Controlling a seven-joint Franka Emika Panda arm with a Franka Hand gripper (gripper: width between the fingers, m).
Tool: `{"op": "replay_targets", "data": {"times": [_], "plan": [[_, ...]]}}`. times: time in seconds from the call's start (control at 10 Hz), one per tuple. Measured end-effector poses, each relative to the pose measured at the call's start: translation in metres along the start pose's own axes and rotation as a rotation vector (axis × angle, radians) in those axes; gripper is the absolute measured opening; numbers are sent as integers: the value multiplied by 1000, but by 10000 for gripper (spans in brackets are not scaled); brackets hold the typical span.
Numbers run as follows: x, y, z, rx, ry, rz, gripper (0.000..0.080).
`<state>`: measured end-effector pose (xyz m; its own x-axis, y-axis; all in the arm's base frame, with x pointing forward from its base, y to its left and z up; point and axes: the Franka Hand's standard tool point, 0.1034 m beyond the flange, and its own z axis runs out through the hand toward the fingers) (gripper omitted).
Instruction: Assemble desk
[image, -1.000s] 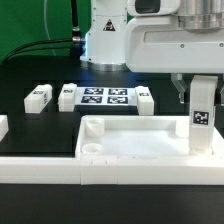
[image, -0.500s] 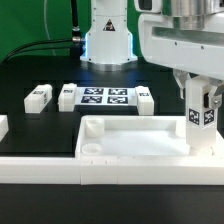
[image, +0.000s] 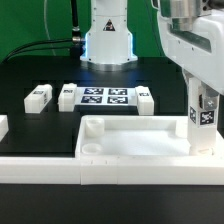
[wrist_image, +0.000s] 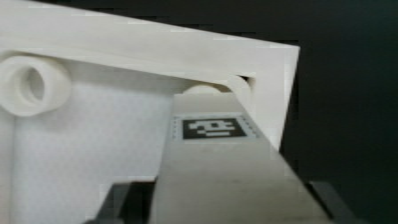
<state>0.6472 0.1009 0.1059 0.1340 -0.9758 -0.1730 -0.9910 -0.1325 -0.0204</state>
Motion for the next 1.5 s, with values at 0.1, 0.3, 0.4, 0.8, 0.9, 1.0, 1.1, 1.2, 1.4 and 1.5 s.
{"op": "replay_targets", "data": {"times": [0.1, 0.3, 0.4, 0.8, 0.9, 1.0, 1.1, 1.2, 1.4, 1.5], "plan": [[0, 0, 0, -1, 0, -61, 466], [-4, -1, 0, 0, 0, -215, 583], [-4, -1, -1, 1, 0, -323, 636], [-4, -1, 0, 0, 0, -605, 649], [-3, -1, 0, -2, 3, -716, 649], [-2, -3, -3, -13, 18, -871, 649], [-3, -4, -5, -16, 20, -953, 649], [-4, -4, -7, -15, 22, -1029, 649], [-3, -4, -7, -16, 22, -1237, 649], [-3, -4, -8, -19, 24, -1309, 649]]}}
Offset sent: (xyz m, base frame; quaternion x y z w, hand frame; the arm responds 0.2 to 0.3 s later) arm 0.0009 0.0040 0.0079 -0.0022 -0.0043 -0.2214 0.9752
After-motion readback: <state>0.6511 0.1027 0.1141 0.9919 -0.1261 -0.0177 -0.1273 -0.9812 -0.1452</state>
